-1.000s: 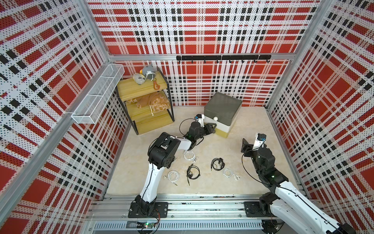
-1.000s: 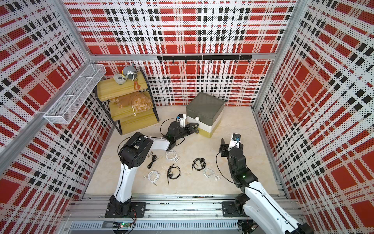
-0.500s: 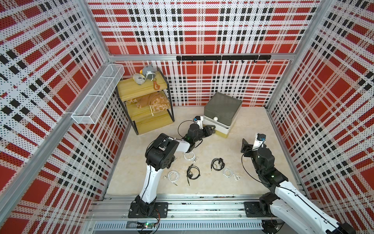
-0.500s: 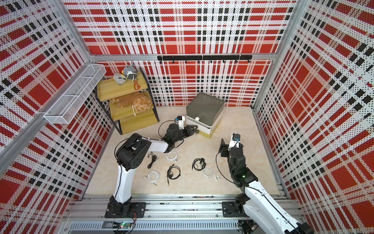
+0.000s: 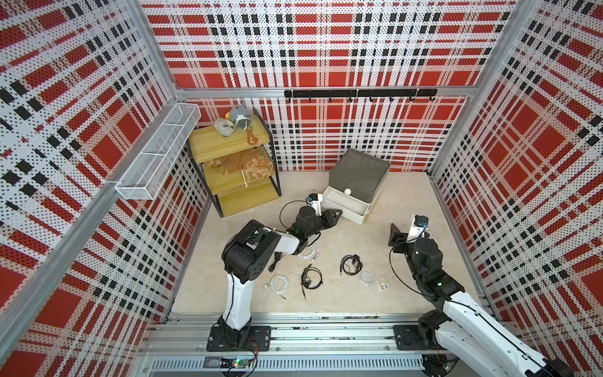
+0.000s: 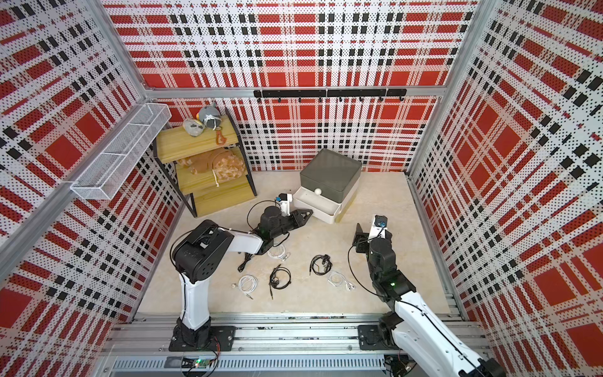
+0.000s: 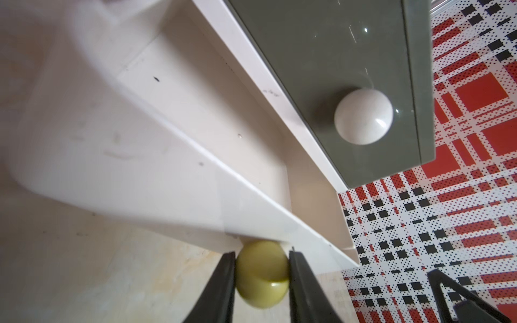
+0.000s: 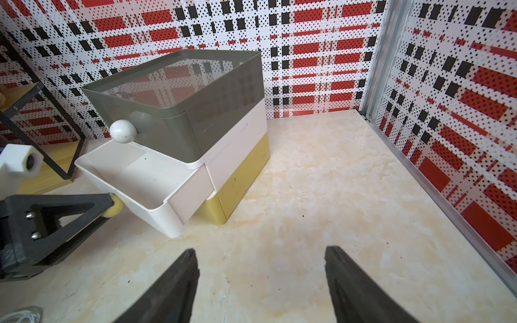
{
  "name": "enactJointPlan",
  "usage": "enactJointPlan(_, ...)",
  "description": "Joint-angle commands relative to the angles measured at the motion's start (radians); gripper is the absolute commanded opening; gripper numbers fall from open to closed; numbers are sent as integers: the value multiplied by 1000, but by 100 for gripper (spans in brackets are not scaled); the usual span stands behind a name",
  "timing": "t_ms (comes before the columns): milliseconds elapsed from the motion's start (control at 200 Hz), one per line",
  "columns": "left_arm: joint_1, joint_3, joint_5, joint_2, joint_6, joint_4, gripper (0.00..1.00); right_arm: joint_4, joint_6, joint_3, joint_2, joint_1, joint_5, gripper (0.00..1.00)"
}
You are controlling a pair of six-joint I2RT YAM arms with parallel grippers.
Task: Place the wired earphones into the drawer by color
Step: Open the drawer in the storage box.
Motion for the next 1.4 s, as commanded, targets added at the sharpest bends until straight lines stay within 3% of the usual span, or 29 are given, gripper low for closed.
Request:
enactJointPlan(0,-4,-41,-14,-61,19,43,22,14,-2,-14,1,-9,-7,78)
enactJointPlan(406,-4,-196,-24,-168,29,53,21,17,-1,-14,16,-9,-7,77)
enactJointPlan(847,-5,-265,-42,-203,29,57,21,15,-3,-14,14,-9,-6,77)
enactJointPlan(892,-4,-266,-42,-203,29,57,25,15,-3,-13,15,-11,-6,78)
enactJointPlan(1157,1,-288,-55,-229,25,56,68,14,-3,-14,16,-10,-5,77)
enactJointPlan(1393,24,-337,-78,-312,38,-7,88,-63,37,4,39,-9,-24,78)
